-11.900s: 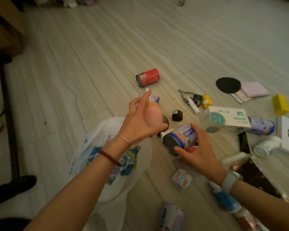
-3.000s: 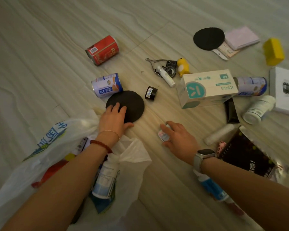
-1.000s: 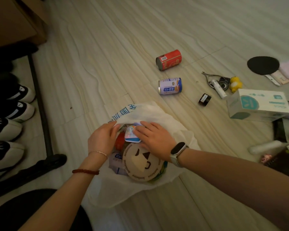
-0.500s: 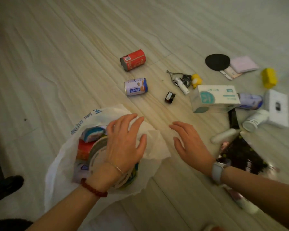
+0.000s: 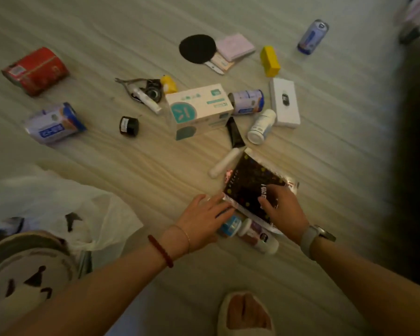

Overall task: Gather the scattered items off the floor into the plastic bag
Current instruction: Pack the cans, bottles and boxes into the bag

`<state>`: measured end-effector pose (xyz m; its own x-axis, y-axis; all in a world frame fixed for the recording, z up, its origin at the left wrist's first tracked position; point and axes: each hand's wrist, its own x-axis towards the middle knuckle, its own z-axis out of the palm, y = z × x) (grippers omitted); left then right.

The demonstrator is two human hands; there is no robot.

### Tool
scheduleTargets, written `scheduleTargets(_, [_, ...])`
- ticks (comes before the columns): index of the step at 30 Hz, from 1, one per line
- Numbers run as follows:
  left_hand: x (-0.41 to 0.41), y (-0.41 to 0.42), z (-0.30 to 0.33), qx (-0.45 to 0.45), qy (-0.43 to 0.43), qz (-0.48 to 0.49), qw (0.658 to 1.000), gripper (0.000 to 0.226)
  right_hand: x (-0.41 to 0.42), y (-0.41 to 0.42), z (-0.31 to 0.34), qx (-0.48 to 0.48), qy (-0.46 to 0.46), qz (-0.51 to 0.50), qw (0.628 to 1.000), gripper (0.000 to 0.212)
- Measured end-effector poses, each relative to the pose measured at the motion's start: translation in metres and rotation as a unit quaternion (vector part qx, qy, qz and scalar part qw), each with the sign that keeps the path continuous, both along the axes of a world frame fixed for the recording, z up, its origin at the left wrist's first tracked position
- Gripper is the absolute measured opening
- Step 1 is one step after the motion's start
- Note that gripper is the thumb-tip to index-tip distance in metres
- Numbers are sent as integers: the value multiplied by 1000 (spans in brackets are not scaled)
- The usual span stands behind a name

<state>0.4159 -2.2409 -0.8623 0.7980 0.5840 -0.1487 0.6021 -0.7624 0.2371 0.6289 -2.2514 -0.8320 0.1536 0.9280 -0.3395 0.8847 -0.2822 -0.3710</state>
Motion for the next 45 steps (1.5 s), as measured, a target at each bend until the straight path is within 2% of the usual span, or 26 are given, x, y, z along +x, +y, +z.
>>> scheduleTargets(1, [0,0,-8,13,-7,1,1000,77,-4,-9,0,-2,11,35,999,49])
scheduleTargets(3, [-4,0,-20,9,-48,20,999,70,-14,-31,-2,-54,11,122,991,64])
scheduleTargets(5, [-9,1,-25,0,-69,48,996,69,-22,-45,-8,-122,-35,179,976,77])
scheduleTargets(7, [-13,-1,-23,-31,-104,87,990,65,-27,-47,-11,-141,-67,183,971,70])
scheduleTargets(9, [-19,-2,-11,-61,-153,137,977,57,-31,-41,-8,-119,-70,170,976,59])
scheduleTargets(11, [-30,-6,10,-58,-193,184,962,53,-41,-36,-2,-88,-22,153,984,58])
scheduleTargets(15, [-74,-18,46,-39,-239,262,934,57,-86,-23,16,-35,143,112,983,60])
scheduleTargets(20, [-159,-54,67,-3,-193,379,905,60,-163,1,34,19,221,182,958,64])
scheduleTargets(24, [-220,-99,67,83,-75,463,879,58,-222,6,51,21,285,241,927,62])
scheduleTargets(28, [-256,-134,62,173,29,529,830,55,-276,-7,53,-23,318,319,893,61])
scheduleTargets(33, [-266,-142,56,195,74,575,792,51,-334,-18,49,-48,287,360,886,48])
scheduleTargets(36, [-276,-137,55,197,67,609,765,50,-361,-16,46,-46,297,348,888,51])
scheduleTargets(39, [-283,-135,54,180,13,667,723,63,-377,-7,41,-31,271,369,888,62])
scheduleTargets(41, [-286,-136,58,88,-70,731,673,84,-379,-3,38,-26,240,402,883,68])
scheduleTargets(42, [-288,-136,59,35,-116,754,646,88,-378,-2,36,-24,216,425,879,71])
scheduleTargets(43, [-289,-137,60,7,-140,767,626,85,-377,-1,35,-17,181,456,871,73])
scheduleTargets(45, [-292,-139,59,16,-137,774,618,69,-372,1,34,28,86,534,841,73])
